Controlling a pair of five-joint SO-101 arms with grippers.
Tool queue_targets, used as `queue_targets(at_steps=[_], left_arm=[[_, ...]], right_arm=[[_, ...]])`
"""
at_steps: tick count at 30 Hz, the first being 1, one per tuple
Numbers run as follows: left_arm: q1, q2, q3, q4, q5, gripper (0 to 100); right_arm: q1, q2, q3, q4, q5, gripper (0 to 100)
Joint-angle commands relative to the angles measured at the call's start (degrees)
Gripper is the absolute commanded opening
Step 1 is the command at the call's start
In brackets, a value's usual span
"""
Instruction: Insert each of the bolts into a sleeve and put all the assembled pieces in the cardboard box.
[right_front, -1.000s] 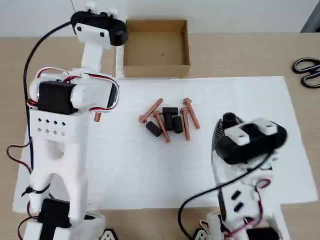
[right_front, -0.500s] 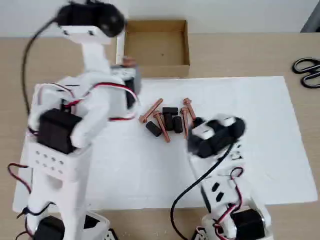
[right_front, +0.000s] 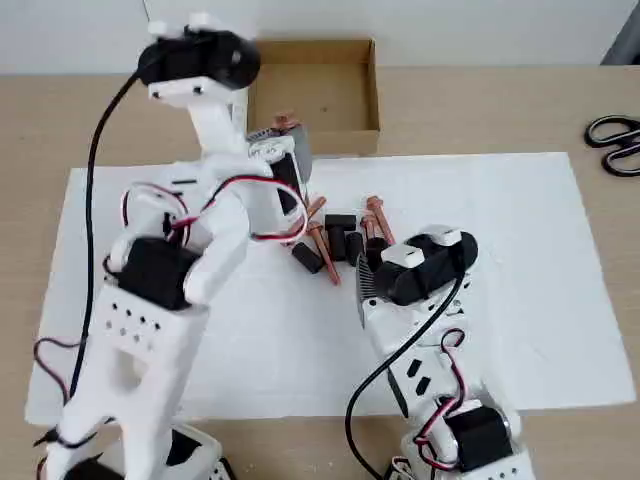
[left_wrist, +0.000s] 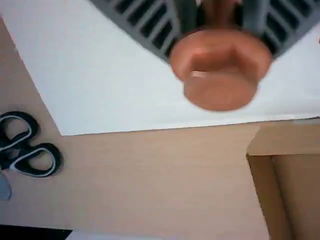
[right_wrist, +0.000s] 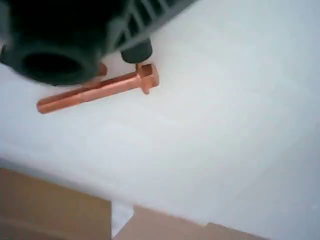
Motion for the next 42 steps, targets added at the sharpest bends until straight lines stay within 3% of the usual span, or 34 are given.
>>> queue_targets(at_steps=[1,6,14,22,42], left_arm=[[3.25,-7.12,6.02,-7.91,0.26,1],[8.0,-14.24,17.71,-15.3,-2.11,1],[8.09,-20.48,33.89,-25.49,-2.55,1],[8.0,-22.95,41.1,-33.14,-2.29,1],[8.26,-22.59,42.59,-33.76,-2.2,1]], right_arm=[[-2.77,-0.75,2.9,-3.82,-0.7,0.4],[-4.79,-0.84,6.42,-7.69,-0.7,0.4],[-4.97,-0.84,6.51,-8.13,-0.7,0.4],[-5.14,-0.84,6.33,-7.69,-0.7,0.4],[-8.57,-0.84,6.42,-7.96,-0.7,0.4]])
